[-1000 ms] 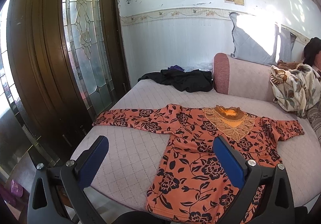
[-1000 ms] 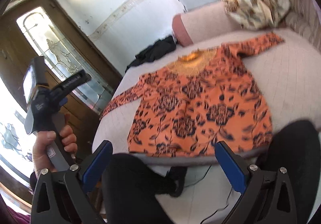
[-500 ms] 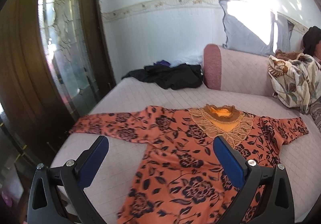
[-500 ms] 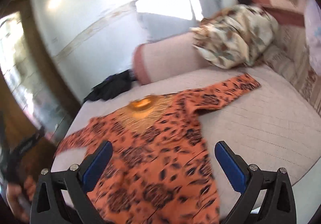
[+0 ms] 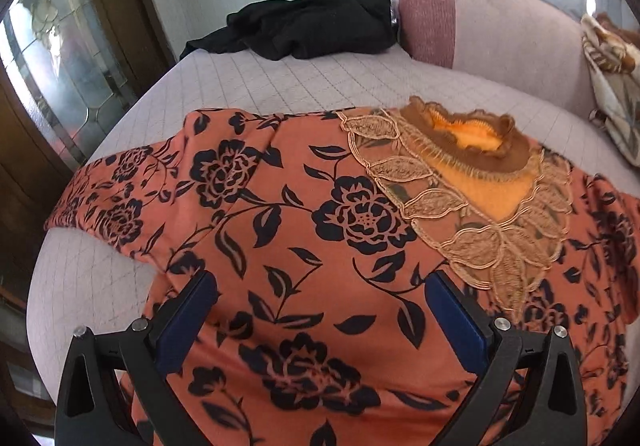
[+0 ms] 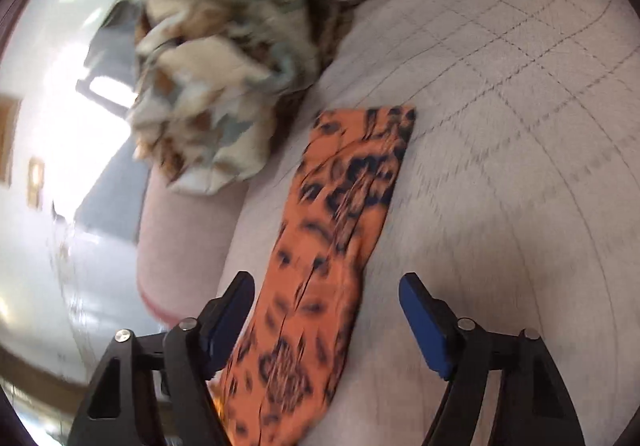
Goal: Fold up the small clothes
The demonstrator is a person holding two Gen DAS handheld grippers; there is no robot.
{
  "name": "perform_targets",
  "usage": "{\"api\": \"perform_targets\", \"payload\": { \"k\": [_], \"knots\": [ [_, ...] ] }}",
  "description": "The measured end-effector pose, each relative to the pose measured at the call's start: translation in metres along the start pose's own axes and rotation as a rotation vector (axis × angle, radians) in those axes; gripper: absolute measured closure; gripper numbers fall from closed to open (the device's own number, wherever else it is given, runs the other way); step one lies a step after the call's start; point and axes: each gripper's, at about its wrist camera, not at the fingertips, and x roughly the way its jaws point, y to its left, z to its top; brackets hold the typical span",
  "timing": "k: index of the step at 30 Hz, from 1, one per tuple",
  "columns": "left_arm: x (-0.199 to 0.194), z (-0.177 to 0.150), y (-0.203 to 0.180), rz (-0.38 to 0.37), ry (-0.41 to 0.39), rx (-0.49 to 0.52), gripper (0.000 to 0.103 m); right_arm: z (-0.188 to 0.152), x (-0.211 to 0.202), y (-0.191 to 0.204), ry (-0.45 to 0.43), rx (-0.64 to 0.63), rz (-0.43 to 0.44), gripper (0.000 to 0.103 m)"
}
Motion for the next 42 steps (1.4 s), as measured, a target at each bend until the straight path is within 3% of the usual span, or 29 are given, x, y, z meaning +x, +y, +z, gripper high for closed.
{"api": "perform_targets", "payload": {
  "k": [2, 6, 8, 9, 10, 11, 14, 19, 24, 28, 32, 34, 37, 39, 42],
  "knots": [
    [0.007, -0.001, -0.003, 0.022, 0.006, 0.015, 0.0, 0.012, 0.016, -0.001, -0.023, 0.015, -0.013, 0.03],
    [0.004, 0.001, -0.009, -0.001, 0.0, 0.013, 0.0, 0.028, 0.044, 0.028, -0.009, -0.14, -0.077, 0.033],
    [0.0, -0.001, -0.014, -0.003, -0.02, 0.041, 0.0, 0.031, 0.053, 0.031, -0.03, -0.184, -0.094, 0.049],
    [-0.001, -0.001, -0.015, -0.003, -0.024, 0.053, 0.0, 0.031, 0.056, 0.033, -0.039, -0.213, -0.119, 0.074],
    [-0.002, -0.002, -0.015, -0.002, -0.027, 0.059, 0.0, 0.03, 0.058, 0.032, -0.044, -0.234, -0.146, 0.089],
    [-0.004, -0.002, -0.014, -0.004, -0.029, 0.056, 0.0, 0.03, 0.058, 0.032, -0.047, -0.234, -0.151, 0.09],
    [-0.01, 0.001, -0.003, -0.011, -0.037, 0.017, 0.0, 0.027, 0.039, 0.036, -0.086, -0.189, -0.061, 0.094],
    [-0.022, 0.008, 0.028, 0.004, -0.067, -0.058, 0.0, 0.005, -0.027, 0.101, -0.204, -0.279, 0.106, 0.094],
    [-0.026, 0.014, 0.073, 0.12, -0.075, -0.129, 0.0, -0.061, -0.08, 0.187, -0.161, -0.435, 0.336, 0.094],
    [-0.024, 0.014, 0.12, 0.18, -0.047, -0.23, 0.0, -0.159, -0.07, 0.248, 0.014, -0.616, 0.435, 0.094],
    [-0.021, 0.013, 0.162, 0.24, -0.016, -0.315, 0.0, -0.272, -0.019, 0.272, 0.214, -0.828, 0.381, 0.094],
    [-0.018, 0.014, 0.179, 0.242, -0.003, -0.36, 0.0, -0.326, 0.021, 0.268, 0.395, -0.908, 0.331, 0.091],
    [-0.014, 0.013, 0.195, 0.217, 0.012, -0.402, 0.0, -0.397, 0.08, 0.242, 0.762, -0.941, 0.247, 0.088],
    [-0.014, 0.014, 0.197, 0.185, 0.02, -0.412, 0.0, -0.42, 0.094, 0.224, 0.881, -0.917, 0.217, 0.079],
    [-0.013, 0.019, 0.187, 0.11, 0.017, -0.394, 0.0, -0.419, 0.086, 0.216, 0.902, -0.858, 0.279, 0.075]
  ]
}}
